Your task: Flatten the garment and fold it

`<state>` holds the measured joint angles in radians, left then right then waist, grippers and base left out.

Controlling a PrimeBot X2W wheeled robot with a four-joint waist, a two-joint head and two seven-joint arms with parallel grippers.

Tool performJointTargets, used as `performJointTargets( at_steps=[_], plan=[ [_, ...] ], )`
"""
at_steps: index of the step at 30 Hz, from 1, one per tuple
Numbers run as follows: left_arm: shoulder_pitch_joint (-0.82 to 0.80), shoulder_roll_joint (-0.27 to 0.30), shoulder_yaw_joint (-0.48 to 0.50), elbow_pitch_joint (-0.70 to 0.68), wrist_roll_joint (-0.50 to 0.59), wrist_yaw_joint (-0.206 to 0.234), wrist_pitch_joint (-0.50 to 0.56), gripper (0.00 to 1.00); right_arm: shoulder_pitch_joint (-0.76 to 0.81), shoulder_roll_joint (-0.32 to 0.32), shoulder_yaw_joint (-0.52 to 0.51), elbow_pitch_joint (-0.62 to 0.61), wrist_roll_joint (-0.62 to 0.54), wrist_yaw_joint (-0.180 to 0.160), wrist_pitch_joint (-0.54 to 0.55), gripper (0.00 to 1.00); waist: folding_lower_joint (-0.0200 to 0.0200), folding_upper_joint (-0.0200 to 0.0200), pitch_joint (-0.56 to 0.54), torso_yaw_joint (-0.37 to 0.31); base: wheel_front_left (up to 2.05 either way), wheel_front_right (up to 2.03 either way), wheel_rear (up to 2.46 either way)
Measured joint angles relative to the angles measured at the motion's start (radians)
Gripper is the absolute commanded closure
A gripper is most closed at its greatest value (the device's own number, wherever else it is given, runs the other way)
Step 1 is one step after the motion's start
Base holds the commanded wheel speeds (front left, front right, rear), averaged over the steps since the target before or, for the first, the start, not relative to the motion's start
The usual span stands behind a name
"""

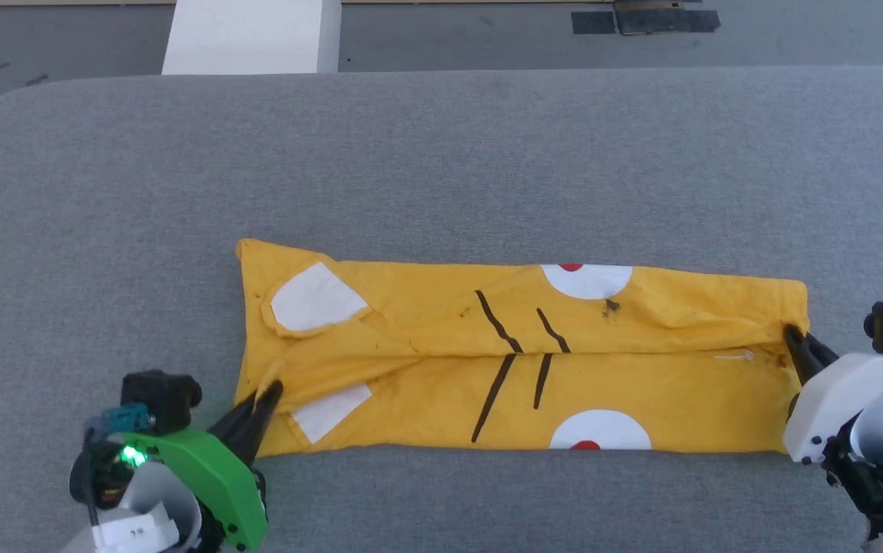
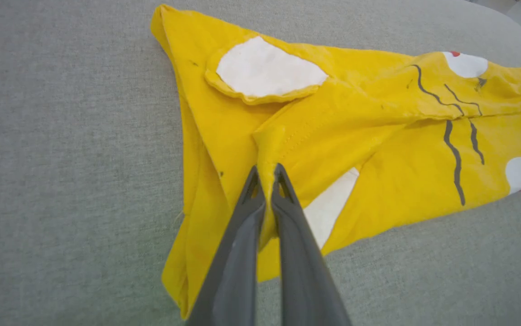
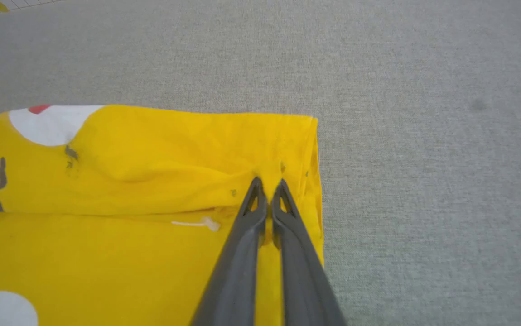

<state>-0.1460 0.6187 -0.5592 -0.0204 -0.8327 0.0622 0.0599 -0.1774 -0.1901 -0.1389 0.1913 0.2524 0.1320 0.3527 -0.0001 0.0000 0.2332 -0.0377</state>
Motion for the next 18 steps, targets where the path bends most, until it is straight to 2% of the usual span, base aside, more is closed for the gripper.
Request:
performJointTargets(
  at_steps=[7, 8, 9, 10, 11, 12, 13, 18],
  plan=[
    [0.001, -0.051, -0.043, 0.100, -0.003, -0.039, -0.013, 1.00, 0.005, 0.001, 0.002, 0.045, -0.024, 0.000, 0.053, 1.00, 0.0000, 0.0000, 0.001, 0.012, 0.00, 0.00, 0.00],
    [-0.001, -0.060, -0.048, 0.121, -0.002, -0.045, -0.020, 0.91, 0.005, 0.001, 0.002, 0.051, -0.025, 0.000, 0.053, 1.00, 0.0000, 0.0000, 0.000, 0.013, 0.00, 0.00, 0.00],
    [-0.003, -0.067, -0.052, 0.136, -0.001, -0.050, -0.026, 0.63, 0.005, 0.001, 0.001, 0.056, -0.025, 0.000, 0.057, 1.00, 0.0000, 0.0000, -0.001, 0.013, 0.00, 0.00, 0.00],
    [-0.007, -0.074, -0.056, 0.153, 0.001, -0.053, -0.028, 0.40, 0.005, 0.002, 0.000, 0.063, -0.029, 0.000, 0.064, 1.00, 0.0000, 0.0000, -0.003, 0.014, 0.00, 0.00, 0.00],
    [-0.013, -0.082, -0.059, 0.168, 0.003, -0.054, -0.034, 0.02, 0.005, 0.004, -0.002, 0.069, -0.034, 0.000, 0.072, 0.84, 0.0000, 0.0000, -0.005, 0.014, 0.00, 0.00, 0.00],
    [-0.018, -0.087, -0.061, 0.179, 0.004, -0.054, -0.036, 0.00, 0.005, 0.005, -0.003, 0.074, -0.035, 0.000, 0.078, 0.51, 0.0000, 0.0000, -0.007, 0.014, 0.00, 0.00, 0.00],
    [-0.023, -0.093, -0.062, 0.193, 0.005, -0.054, -0.037, 0.00, 0.005, 0.007, -0.005, 0.080, -0.035, 0.000, 0.086, 0.00, 0.0000, 0.0000, -0.010, 0.014, 0.00, 0.00, 0.00],
    [-0.028, -0.120, -0.067, 0.240, 0.005, -0.057, -0.059, 0.00, 0.007, 0.017, -0.017, 0.086, -0.035, 0.000, 0.114, 0.00, 0.0000, 0.0000, -0.038, 0.014, 0.00, 0.00, 0.00]
  ],
)
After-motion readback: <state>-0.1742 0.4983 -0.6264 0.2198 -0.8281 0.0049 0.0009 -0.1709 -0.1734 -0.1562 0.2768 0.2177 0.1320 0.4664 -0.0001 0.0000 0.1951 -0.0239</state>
